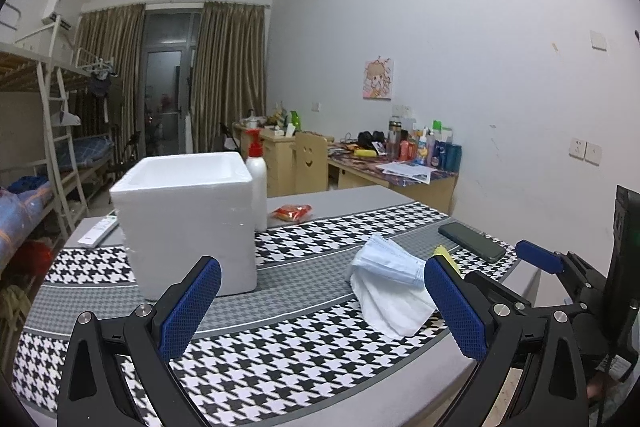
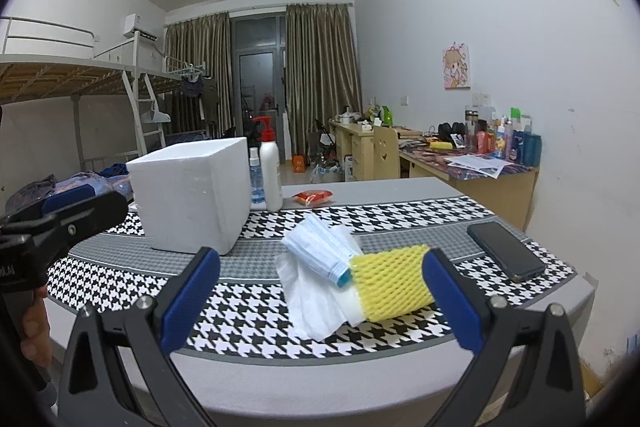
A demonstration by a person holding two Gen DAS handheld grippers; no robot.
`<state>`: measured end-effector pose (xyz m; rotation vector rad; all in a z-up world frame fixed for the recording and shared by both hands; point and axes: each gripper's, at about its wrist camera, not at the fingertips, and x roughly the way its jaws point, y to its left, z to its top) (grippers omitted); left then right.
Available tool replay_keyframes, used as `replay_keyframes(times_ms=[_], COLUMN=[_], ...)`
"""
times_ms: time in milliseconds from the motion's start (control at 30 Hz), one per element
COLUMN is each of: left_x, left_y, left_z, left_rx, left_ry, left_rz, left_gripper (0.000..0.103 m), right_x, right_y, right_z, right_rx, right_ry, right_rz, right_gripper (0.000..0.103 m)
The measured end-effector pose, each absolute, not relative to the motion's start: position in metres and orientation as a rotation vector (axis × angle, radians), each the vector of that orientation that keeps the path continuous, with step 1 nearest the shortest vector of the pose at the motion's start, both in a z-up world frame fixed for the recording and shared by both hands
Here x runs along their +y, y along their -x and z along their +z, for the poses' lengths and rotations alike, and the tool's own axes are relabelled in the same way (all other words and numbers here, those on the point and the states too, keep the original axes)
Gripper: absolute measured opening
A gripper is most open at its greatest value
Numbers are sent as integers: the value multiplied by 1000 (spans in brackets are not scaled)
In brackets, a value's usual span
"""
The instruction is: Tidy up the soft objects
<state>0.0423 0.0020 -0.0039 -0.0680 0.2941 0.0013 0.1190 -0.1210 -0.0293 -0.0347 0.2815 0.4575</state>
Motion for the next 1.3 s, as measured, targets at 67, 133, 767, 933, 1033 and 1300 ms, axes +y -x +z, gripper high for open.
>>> replay_keyframes(times_ms=[67,133,767,933,1033,1300], left_x=[1,-1,-26,-29,-34,-35], left_y=[-49,-55,-115,-130,-139,-163], left_z=[-5,-7,-22,-29,-32,-42], left_rx=[303,314,435,473,480,532], left_ry=[72,79,95,120,106,148], left_rz=[-5,-14,-89,-114,-96,-109], left_gripper=[102,102,102,102,102,102], right_x=[-123,-125,-143,-148,-150,-154], right_y=[-125,-130,-173,-182,-187,-195], right_z=[-31,-32,-50,-54,-57,-63], right_rx=[291,298,398,426,445,481], right_ry=[36,35,32,31,33,50], right_rz=[446,438,397,391,390,383], right_gripper=[102,102,102,102,102,102])
